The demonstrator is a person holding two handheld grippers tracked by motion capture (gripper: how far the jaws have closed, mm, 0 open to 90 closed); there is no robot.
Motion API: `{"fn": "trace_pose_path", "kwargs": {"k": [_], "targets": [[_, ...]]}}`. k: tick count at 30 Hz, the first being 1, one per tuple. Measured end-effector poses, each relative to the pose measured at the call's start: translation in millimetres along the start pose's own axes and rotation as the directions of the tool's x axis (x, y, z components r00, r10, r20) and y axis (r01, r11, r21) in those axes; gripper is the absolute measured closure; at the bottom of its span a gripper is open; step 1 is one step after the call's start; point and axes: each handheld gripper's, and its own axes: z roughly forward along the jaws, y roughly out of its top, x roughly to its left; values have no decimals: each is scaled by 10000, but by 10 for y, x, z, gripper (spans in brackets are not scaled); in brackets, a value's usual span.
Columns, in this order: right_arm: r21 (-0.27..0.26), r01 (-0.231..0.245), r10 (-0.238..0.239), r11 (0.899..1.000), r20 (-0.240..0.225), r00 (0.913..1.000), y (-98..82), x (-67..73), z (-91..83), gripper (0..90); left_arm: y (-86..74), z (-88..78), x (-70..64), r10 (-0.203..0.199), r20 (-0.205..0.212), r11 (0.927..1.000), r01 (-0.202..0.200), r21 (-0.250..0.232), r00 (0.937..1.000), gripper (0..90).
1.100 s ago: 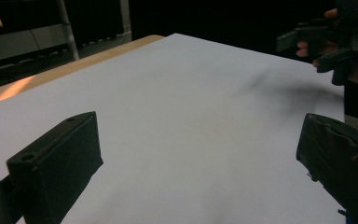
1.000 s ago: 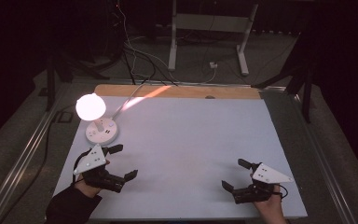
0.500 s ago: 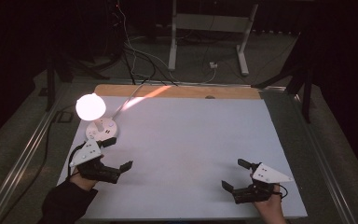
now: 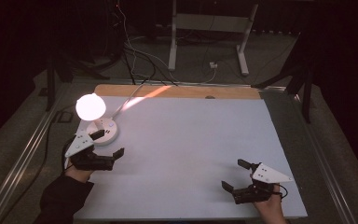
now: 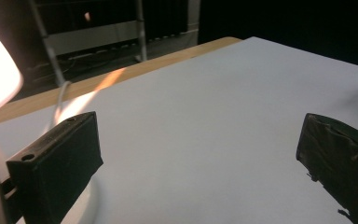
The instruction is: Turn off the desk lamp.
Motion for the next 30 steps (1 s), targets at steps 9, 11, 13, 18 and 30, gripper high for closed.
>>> {"fn": "trace_pose_path", "kwargs": {"k": [9, 11, 13, 18, 30], "targets": [[-4, -4, 4, 10000, -32, 10000, 0, -5, -1, 0, -72, 4, 209, -575, -1167, 9979, 604, 217, 9915, 6], [20, -27, 27, 10000, -34, 10000, -1, -5, 0, 0, -74, 2, 225, -660, -1201, 9974, 691, 221, 9906, 6], [14, -18, 18, 10000, -24, 10000, 0, -4, 1, 0, -88, 5, 280, -875, -1504, 9954, 924, 261, 9847, 6], [4, -15, 15, 10000, -23, 10000, 0, -4, -2, 0, -109, 12, 357, -1331, -2032, 9902, 1389, 146, 9700, 6], [8, -17, 17, 10000, -26, 10000, -1, -7, -3, 0, -154, 112, 488, -1562, -2735, 9807, 1820, 715, 9491, 7]]}}
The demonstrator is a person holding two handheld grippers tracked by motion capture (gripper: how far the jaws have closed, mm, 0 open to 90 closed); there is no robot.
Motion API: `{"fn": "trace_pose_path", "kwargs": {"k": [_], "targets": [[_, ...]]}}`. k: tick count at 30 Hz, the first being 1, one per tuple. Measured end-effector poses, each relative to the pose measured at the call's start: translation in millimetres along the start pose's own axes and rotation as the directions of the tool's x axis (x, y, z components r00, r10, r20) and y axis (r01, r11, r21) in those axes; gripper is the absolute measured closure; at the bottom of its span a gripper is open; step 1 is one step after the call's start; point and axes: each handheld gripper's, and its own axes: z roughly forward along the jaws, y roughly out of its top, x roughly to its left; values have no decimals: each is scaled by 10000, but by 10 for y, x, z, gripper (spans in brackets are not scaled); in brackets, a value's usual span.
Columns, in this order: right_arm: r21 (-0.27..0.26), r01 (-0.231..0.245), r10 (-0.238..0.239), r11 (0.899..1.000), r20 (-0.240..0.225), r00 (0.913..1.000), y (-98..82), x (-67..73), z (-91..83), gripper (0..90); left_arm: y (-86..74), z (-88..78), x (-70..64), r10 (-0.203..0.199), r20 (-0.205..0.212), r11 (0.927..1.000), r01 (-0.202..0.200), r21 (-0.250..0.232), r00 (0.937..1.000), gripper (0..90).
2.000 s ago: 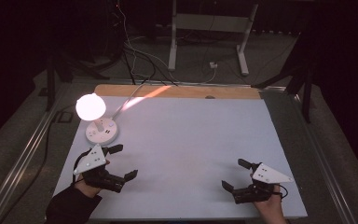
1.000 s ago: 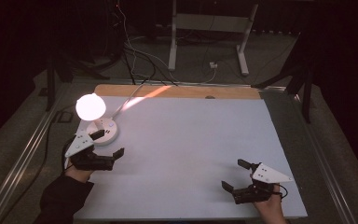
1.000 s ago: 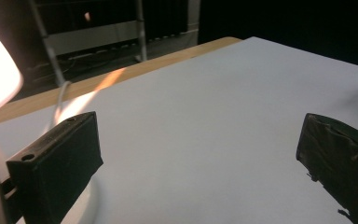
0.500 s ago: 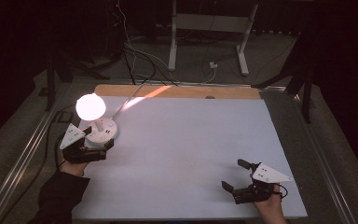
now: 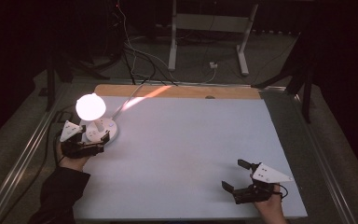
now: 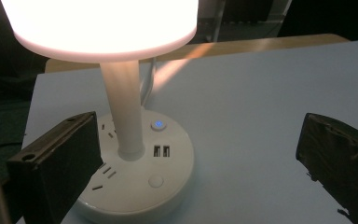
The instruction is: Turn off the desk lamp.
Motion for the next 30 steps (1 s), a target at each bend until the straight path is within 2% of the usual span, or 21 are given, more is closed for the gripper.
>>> {"fn": "trace_pose_path", "kwargs": {"k": [1, 3, 5, 9, 11, 15, 17, 18, 20, 26, 30], "targets": [[-26, -9, 9, 10000, -4, 10000, 1, -2, 0, 0, -2, 16, -3, 37, -95, 9999, -36, 99, 9999, 7], [-29, -52, 52, 10000, -15, 10000, 0, -7, 2, 0, -9, 33, -1, -175, -201, 9997, 178, 161, 9996, 31], [-31, -59, 59, 10000, -24, 10000, 0, -4, -2, 0, -10, 46, 13, -386, -113, 9990, 388, 229, 9992, 46], [-49, -54, 54, 10000, -25, 10000, 0, -9, -1, 0, -21, 72, 34, -502, -405, 9980, 517, 371, 9979, 80], [-42, -63, 63, 10000, -41, 10000, -1, -7, -2, 0, -31, 84, 39, -592, -346, 9974, 605, 394, 9976, 167], [-81, -93, 92, 9999, -73, 9999, 0, -12, -2, 0, -33, 115, 32, -666, -486, 9961, 692, 550, 9966, 193], [-73, -91, 90, 9999, -66, 9999, -1, -10, -2, 0, -40, 133, 18, -330, -860, 9971, 386, 652, 9957, 304], [-76, -77, 77, 9999, -54, 10000, 0, -9, -3, 0, -41, 145, 13, -287, -1053, 9964, 369, 763, 9940, 322], [-74, -76, 75, 9999, -70, 9999, 0, -10, 0, 0, -51, 167, 18, -419, -1136, 9954, 512, 804, 9926, 382], [-66, -76, 75, 9999, -70, 9999, 1, -8, 0, 0, -78, 222, 15, -264, -1664, 9934, 445, 1058, 9857, 543], [-55, -82, 82, 10000, -76, 9999, 0, -6, 0, 0, -92, 240, 20, -257, -1696, 9938, 436, 1027, 9852, 661]]}}
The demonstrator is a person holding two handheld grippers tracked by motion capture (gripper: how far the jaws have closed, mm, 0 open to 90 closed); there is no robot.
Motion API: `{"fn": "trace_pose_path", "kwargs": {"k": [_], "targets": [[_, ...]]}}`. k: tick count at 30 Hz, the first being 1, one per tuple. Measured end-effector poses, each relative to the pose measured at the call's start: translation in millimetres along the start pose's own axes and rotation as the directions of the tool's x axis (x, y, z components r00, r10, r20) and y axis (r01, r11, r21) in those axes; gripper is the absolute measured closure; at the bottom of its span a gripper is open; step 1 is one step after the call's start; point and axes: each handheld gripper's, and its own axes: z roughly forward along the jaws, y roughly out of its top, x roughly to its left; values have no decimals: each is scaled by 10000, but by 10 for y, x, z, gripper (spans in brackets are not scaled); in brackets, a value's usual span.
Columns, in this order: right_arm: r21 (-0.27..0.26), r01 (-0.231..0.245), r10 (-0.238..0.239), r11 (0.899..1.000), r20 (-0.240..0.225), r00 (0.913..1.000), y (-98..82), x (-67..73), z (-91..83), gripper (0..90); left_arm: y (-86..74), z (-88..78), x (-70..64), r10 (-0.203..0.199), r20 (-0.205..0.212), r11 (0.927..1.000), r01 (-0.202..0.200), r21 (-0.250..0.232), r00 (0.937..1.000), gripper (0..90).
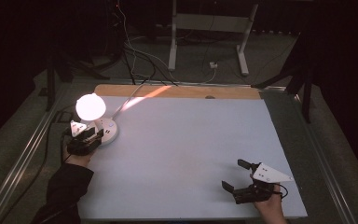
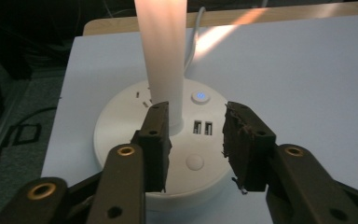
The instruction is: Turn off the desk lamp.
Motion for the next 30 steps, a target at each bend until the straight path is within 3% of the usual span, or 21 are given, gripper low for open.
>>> {"fn": "trace_pose_path", "kwargs": {"k": [4, 8, 16, 20, 30], "targets": [[42, -19, 19, 10000, -20, 10000, -2, -4, 3, 0, -14, 30, -2, 60, 41, 9999, -61, 114, 10000, 723], [19, -19, 19, 10000, -22, 10000, -1, -6, 0, 0, -49, 59, -14, 113, 24, 9996, -114, 246, 9999, 729], [30, 4, -4, 10000, -28, 10000, -1, -3, -4, 0, -80, 95, -2, 360, 43, 9981, -361, 498, 9993, 899], [44, 0, 0, 10000, -47, 10000, -1, -3, -2, 0, -106, 122, 10, 390, 264, 9975, -405, 572, 9989, 900], [52, 19, -19, 10000, -57, 10000, 0, 0, -3, 0, -137, 158, 44, 345, 309, 9978, -362, 555, 9989, 900]]}}
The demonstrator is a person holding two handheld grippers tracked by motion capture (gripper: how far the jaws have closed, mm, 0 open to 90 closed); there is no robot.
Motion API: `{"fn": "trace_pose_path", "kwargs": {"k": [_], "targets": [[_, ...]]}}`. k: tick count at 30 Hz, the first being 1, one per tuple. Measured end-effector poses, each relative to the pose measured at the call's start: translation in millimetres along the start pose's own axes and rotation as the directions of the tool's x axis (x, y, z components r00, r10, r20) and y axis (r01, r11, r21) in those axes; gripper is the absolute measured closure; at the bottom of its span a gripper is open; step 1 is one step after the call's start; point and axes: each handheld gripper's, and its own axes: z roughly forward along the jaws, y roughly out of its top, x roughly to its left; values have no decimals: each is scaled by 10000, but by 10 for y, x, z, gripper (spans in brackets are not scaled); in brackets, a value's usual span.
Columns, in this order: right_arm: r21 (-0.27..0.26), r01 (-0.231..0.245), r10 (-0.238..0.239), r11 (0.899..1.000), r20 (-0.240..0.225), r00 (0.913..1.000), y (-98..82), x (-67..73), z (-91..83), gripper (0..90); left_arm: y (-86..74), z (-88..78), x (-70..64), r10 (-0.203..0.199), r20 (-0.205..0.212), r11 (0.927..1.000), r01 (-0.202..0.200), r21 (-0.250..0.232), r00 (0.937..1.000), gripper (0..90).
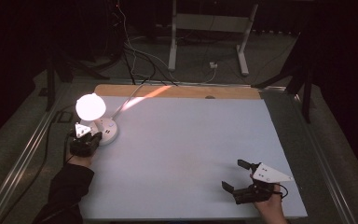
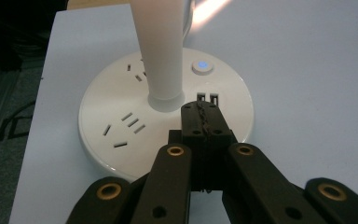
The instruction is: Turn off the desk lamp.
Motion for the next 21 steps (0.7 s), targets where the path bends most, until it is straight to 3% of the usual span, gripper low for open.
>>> {"fn": "trace_pose_path", "kwargs": {"k": [21], "targets": [[30, 2, -2, 10000, -7, 10000, -1, 1, -1, 0, -2, 43, 9, 204, -20, 9997, -203, 111, 9998, 900]]}}
